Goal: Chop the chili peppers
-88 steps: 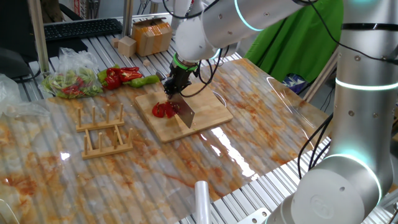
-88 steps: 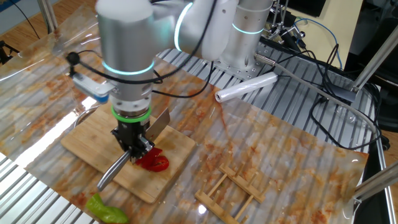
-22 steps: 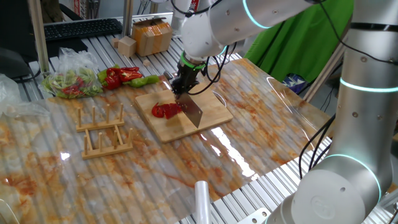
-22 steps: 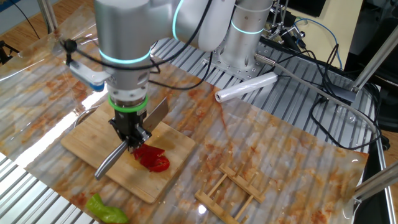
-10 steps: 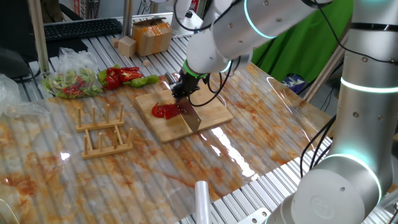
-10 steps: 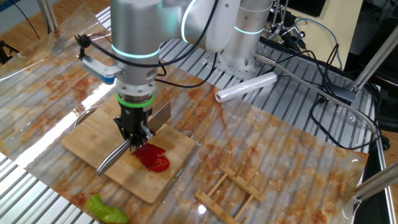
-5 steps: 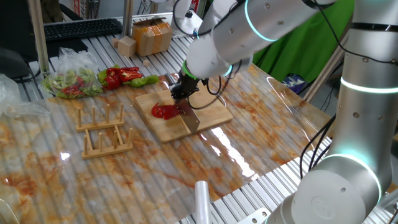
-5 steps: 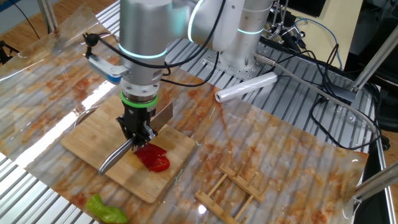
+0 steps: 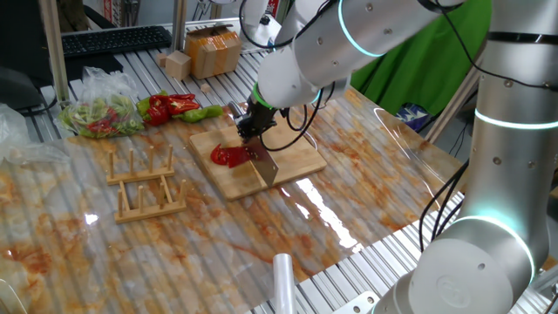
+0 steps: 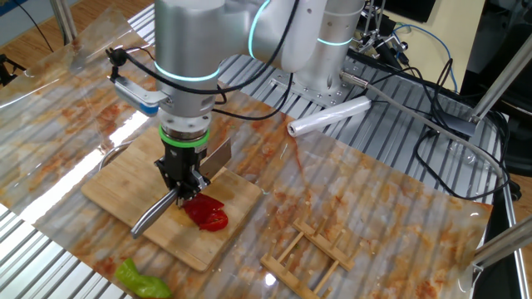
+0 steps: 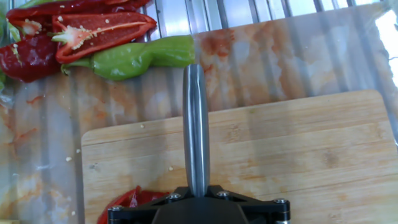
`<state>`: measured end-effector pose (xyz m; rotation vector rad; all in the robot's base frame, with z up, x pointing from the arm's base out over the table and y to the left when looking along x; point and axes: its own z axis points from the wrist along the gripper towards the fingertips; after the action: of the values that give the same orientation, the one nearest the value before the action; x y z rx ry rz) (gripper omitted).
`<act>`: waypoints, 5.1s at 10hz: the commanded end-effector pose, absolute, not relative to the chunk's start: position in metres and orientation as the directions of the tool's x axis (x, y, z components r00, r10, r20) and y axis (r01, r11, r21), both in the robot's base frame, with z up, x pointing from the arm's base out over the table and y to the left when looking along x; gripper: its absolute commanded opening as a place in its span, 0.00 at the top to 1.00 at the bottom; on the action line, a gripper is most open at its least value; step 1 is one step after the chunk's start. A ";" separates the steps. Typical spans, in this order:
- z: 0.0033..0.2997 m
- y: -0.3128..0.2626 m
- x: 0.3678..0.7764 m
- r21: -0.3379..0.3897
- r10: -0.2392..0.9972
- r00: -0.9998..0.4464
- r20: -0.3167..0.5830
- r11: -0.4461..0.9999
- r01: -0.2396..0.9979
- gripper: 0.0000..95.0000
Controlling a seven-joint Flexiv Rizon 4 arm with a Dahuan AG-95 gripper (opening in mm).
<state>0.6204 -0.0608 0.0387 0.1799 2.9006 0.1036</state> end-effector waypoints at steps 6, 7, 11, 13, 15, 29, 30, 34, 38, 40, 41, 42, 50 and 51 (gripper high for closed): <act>0.025 -0.060 0.613 0.109 0.148 -0.966 -0.210 0.986 0.128 1.00; 0.023 -0.059 0.614 0.101 0.140 -0.968 -0.207 0.987 0.121 1.00; 0.027 -0.062 0.623 0.107 0.128 -0.977 -0.168 0.988 0.111 1.00; 0.042 -0.061 0.617 0.102 0.129 -0.984 -0.122 0.988 0.117 1.00; 0.050 -0.063 0.614 0.087 0.123 -0.985 -0.117 0.990 0.113 1.00; 0.056 -0.075 0.601 0.060 0.104 -0.984 -0.147 0.994 0.096 1.00; 0.056 -0.075 0.600 0.061 0.105 -0.984 -0.146 0.993 0.097 1.00; 0.044 -0.073 0.600 0.074 0.112 -0.981 -0.157 0.992 0.101 1.00; 0.022 -0.071 0.601 0.093 0.121 -0.977 -0.177 0.990 0.105 1.00; 0.027 -0.073 0.596 0.096 0.135 -0.968 -0.212 0.988 0.117 1.00; 0.033 -0.074 0.593 0.099 0.139 -0.967 -0.213 0.988 0.120 1.00; 0.036 -0.072 0.592 0.104 0.143 -0.962 -0.230 0.987 0.122 1.00; 0.033 -0.067 0.591 0.101 0.148 -0.964 -0.222 0.987 0.129 1.00; 0.029 -0.065 0.593 0.101 0.150 -0.963 -0.223 0.986 0.130 1.00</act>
<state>0.5887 -0.0644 0.0381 0.1971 2.9073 0.1249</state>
